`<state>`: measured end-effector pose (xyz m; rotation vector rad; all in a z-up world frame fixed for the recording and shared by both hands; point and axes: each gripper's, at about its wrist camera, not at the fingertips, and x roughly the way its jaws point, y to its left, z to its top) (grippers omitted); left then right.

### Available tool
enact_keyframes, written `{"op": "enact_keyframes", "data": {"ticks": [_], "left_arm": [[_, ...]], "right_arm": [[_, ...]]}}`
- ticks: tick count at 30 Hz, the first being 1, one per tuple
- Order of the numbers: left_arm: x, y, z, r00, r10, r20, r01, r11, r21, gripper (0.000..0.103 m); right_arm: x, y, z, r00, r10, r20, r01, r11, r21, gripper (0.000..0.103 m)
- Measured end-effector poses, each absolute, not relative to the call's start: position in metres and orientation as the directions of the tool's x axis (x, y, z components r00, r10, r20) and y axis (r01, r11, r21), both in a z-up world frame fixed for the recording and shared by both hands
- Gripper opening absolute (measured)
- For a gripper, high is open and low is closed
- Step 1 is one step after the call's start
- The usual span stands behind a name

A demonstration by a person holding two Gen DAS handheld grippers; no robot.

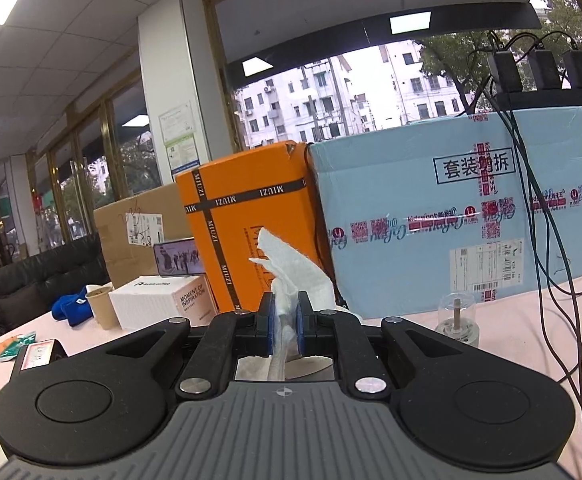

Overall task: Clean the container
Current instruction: 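Wipe the tumbler lid with the tissue in the right tool while the left tool holds the tumbler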

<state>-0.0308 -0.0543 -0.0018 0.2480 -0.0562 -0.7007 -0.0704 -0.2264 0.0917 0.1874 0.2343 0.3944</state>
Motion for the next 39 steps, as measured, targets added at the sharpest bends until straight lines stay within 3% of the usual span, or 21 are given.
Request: {"op": "enact_keyframes", "data": {"ticks": [6, 21, 32, 39], "left_arm": [[-0.035, -0.064, -0.004, 0.767, -0.641, -0.028, 0.618, 0.727, 0.300, 0.090], [-0.037, -0.064, -0.007, 0.767, -0.642, -0.021, 0.615, 0.725, 0.309, 0.089], [-0.038, -0.065, -0.007, 0.767, -0.641, -0.020, 0.614, 0.724, 0.313, 0.089], [-0.037, -0.065, -0.007, 0.767, -0.641, -0.020, 0.614, 0.725, 0.312, 0.089]], "right_arm": [[-0.067, -0.221, 0.086, 0.900, 0.377, -0.218, -0.337, 0.920, 0.201, 0.010], [-0.063, -0.213, 0.086, 0.938, 0.254, -0.234, -0.233, 0.966, 0.114, 0.010], [-0.076, -0.195, 0.084, 0.907, 0.344, -0.243, -0.328, 0.939, 0.107, 0.010], [-0.056, -0.185, 0.086, 0.911, 0.330, -0.245, -0.313, 0.944, 0.108, 0.010]]}}
